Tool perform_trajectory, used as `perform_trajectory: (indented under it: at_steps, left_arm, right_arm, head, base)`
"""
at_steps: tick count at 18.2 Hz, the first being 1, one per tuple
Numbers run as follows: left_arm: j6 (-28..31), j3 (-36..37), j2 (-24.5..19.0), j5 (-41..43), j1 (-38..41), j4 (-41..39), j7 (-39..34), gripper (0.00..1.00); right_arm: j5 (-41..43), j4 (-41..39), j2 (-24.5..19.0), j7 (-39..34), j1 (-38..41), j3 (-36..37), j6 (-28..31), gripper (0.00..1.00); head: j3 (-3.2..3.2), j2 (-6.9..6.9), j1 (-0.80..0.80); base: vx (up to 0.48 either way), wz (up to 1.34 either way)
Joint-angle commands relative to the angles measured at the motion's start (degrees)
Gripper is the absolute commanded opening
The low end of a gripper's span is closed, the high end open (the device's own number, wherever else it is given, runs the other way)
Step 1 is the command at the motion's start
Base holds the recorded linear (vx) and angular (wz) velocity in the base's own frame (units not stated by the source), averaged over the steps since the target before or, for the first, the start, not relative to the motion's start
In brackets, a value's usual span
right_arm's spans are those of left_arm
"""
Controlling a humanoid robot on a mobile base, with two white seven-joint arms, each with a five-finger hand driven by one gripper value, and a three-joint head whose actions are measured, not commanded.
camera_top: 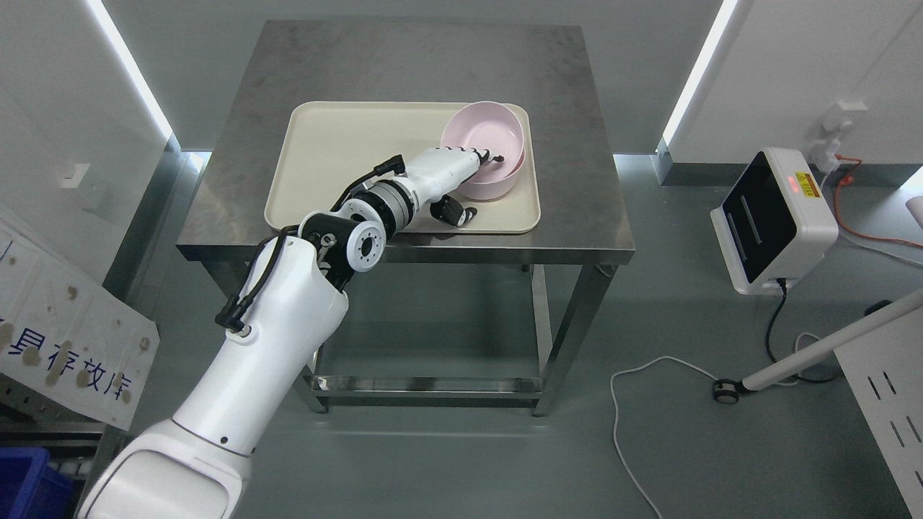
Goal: Stack pink IKEA bowls on left shelf middle
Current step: 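Lower the held bowl into the other pink bowl, nesting them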
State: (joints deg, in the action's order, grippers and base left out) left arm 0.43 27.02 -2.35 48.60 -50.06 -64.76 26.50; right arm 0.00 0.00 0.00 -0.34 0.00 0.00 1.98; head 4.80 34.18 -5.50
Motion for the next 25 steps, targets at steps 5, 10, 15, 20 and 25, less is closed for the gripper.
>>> perform_trajectory:
  at_steps: [5,10,15,20,25]
  left_arm:
    - [0.10,-0.65,1.35,0.18,-1.70,1.66,1.10,0.67]
    - [-0.08,-1.26,1.35,-0.08,-2.15,1.66,1.10,0.52]
    - [-0.78,-1.62,1.35,-0.43,-2.15,1.66,1.02,0.36]
    - [-2.53,-1.88,1.35,-0.52,-2.06,1.66,0.84,0.20]
    - [-12.11,-6.01,1.35,-1.05,-0.75,1.75,1.28,0.00]
  right_arm:
    - [0.00,-1.93,1.00,-0.01,1.67,0.70,0.04,1.00]
    - [0.00,-1.93,1.00,-0.01,1.67,0.70,0.05,1.00]
    - [0.00,-1.93,1.00,-0.01,1.67,0.62,-0.04,1.00]
    - [0.00,-1.93,1.00,-0.01,1.67,0.62,0.05,1.00]
    - [0.00,-1.93,1.00,-0.01,1.67,0.70,-0.04,1.00]
  head:
    - [0.00,0.00,0.00]
    - [0.00,0.00,0.00]
    - [0.00,0.00,0.00]
    - [0.00,0.00,0.00]
    - [0.00,0.00,0.00]
  base:
    - [0.000,0.00]
    - [0.000,0.00]
    - [0.000,0.00]
    - [0.000,0.00]
    - [0.000,0.00]
